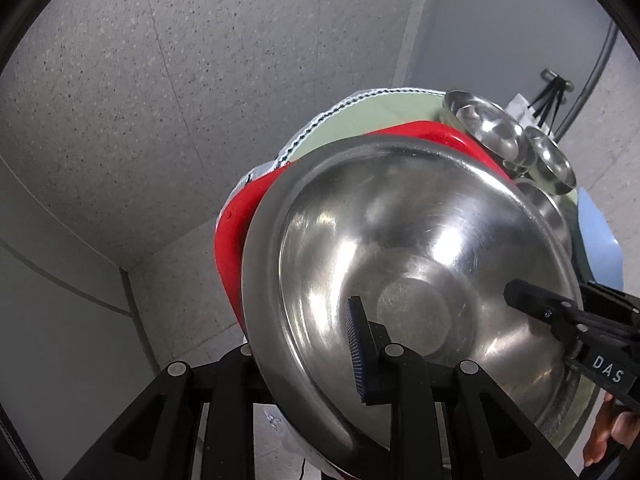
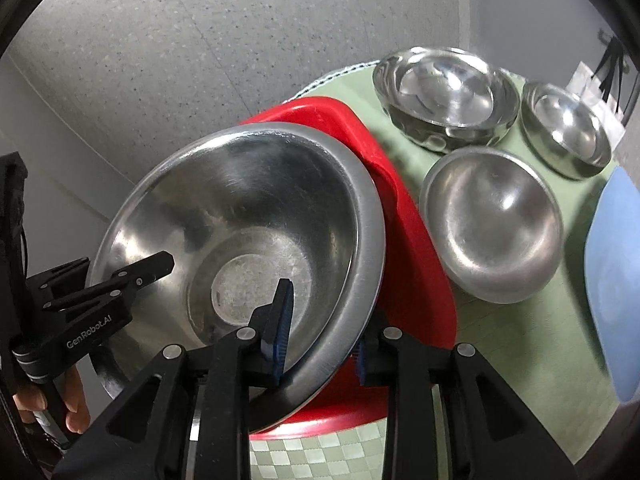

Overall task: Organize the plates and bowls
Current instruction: 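Lift the large steel bowl into the red basin and open both grippers, then grasp the edge of the light-blue plate with both grippers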

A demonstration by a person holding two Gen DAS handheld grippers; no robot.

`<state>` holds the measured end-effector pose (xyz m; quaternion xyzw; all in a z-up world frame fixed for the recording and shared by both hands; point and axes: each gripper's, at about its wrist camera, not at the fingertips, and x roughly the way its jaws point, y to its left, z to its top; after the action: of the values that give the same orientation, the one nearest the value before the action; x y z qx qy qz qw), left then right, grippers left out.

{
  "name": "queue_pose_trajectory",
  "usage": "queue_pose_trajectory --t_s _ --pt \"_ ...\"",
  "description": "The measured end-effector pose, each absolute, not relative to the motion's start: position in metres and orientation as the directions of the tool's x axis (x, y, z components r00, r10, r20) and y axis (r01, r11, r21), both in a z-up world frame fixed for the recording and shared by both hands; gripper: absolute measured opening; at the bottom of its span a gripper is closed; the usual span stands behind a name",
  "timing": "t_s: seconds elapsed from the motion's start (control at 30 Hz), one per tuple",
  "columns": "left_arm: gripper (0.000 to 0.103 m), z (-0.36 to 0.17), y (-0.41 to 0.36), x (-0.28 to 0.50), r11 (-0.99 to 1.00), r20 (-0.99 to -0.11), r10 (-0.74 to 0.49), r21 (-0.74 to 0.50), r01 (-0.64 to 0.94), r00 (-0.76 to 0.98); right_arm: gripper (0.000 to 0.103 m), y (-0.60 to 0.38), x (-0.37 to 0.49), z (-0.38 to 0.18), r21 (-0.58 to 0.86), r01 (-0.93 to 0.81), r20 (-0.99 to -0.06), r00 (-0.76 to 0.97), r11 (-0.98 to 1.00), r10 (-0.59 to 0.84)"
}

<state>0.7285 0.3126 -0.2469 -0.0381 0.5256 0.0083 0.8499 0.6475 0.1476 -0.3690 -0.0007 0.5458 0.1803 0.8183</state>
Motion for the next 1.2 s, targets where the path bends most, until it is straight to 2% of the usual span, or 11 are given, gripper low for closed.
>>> queue_pose_trajectory --t_s 0.03,0.13,0.23,0.3,0.37,0.47,0.6,0.73,0.87,1.07,1.2 --pt "0.025 -0.248 0.311 0.728 0.997 -0.893 -0.023 -0.052 -0.052 0.449 0.028 0.147 0.648 -0.371 0.195 -0.293 -0.895 0.337 0.936 0.292" --pt "0.026 -0.252 0.300 0.732 0.998 -0.895 -0.009 -0.034 -0.047 0.446 0.029 0.151 0.649 -0.375 0.176 -0.284 -0.898 0.345 0.942 0.272" --pt "0.035 -0.259 0.290 0.740 0.999 -0.899 -0.016 -0.035 -0.034 0.437 0.034 0.153 0.650 -0.375 0.180 -0.285 -0.901 0.336 0.941 0.275" --pt "0.043 -0.261 0.292 0.741 0.999 -0.900 -0.029 -0.045 -0.027 0.435 0.053 0.156 0.650 -0.375 0.186 -0.279 -0.904 0.328 0.942 0.275" --pt "0.055 -0.258 0.294 0.739 0.998 -0.899 -0.043 -0.056 -0.017 0.436 0.058 0.157 0.647 -0.373 0.176 -0.280 -0.907 0.326 0.944 0.266" --pt "0.056 -0.263 0.287 0.743 0.999 -0.904 -0.036 -0.046 -0.014 0.427 0.066 0.155 0.645 -0.370 0.178 -0.268 -0.909 0.323 0.947 0.263" --pt "0.057 -0.257 0.292 0.739 0.995 -0.908 -0.065 -0.091 -0.043 0.414 0.067 0.148 0.641 -0.364 0.204 -0.258 -0.902 0.326 0.944 0.284" --pt "0.072 -0.241 0.298 0.728 0.990 -0.900 -0.083 -0.123 -0.067 0.427 0.069 0.137 0.636 -0.345 0.207 -0.261 -0.880 0.371 0.943 0.296" --pt "0.081 -0.230 0.298 0.716 0.992 -0.903 -0.009 -0.061 -0.107 0.429 0.073 0.119 0.635 -0.334 0.211 -0.268 -0.868 0.391 0.940 0.306" --pt "0.089 -0.201 0.275 0.696 0.965 -0.832 0.222 0.113 -0.236 0.509 0.073 0.062 0.627 -0.307 0.208 -0.265 -0.827 0.466 0.942 0.314" --pt "0.089 -0.182 0.232 0.692 0.970 -0.805 0.173 0.041 -0.238 0.567 0.074 0.006 0.633 -0.289 0.185 -0.248 -0.805 0.516 0.951 0.291"
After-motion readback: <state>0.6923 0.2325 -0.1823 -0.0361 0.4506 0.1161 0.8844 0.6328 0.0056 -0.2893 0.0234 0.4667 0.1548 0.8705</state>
